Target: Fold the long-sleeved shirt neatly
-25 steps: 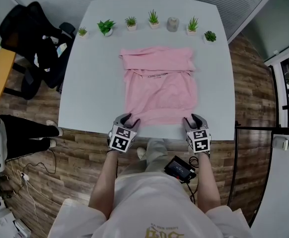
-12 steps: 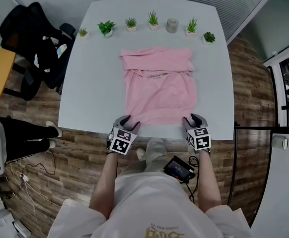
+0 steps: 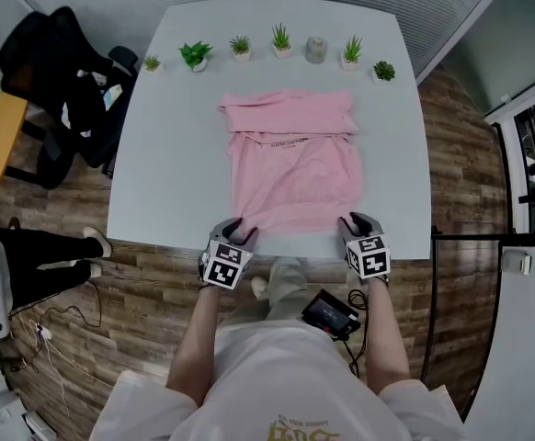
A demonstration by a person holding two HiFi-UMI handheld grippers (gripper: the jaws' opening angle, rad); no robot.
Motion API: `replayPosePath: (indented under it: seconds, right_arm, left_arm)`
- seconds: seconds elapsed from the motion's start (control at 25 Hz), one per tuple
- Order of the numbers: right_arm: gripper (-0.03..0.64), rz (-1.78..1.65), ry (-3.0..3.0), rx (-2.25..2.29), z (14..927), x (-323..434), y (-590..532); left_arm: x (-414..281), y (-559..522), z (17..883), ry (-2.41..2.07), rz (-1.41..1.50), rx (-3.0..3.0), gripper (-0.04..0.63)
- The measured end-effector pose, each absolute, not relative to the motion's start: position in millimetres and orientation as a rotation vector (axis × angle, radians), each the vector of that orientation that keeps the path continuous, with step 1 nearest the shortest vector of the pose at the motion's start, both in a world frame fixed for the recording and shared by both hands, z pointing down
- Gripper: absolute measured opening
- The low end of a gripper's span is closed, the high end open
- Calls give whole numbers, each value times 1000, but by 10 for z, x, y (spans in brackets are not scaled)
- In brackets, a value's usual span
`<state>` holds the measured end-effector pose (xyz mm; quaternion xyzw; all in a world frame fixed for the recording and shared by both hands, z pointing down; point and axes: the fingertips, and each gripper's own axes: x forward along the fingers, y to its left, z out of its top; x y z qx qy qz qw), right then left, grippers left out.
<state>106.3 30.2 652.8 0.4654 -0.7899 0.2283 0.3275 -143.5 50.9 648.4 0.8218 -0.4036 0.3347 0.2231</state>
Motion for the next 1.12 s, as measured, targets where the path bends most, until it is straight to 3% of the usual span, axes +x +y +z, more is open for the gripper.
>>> replayPosePath:
  seconds: [0.12, 0.36, 1.12]
  right_arm:
    - [51, 599, -2074, 1187, 6526, 1024, 329]
    - [46, 675, -2076, 1170, 6542, 996, 363]
    - [46, 590, -2107, 1222, 6142, 1042, 605]
  left_arm:
    - [-1496, 474, 6501, -1137, 909, 2247, 103]
    - [-1546, 484, 6503, -1083, 905, 2209, 32]
    - [-1613, 557, 6060, -1084, 851, 2258, 28]
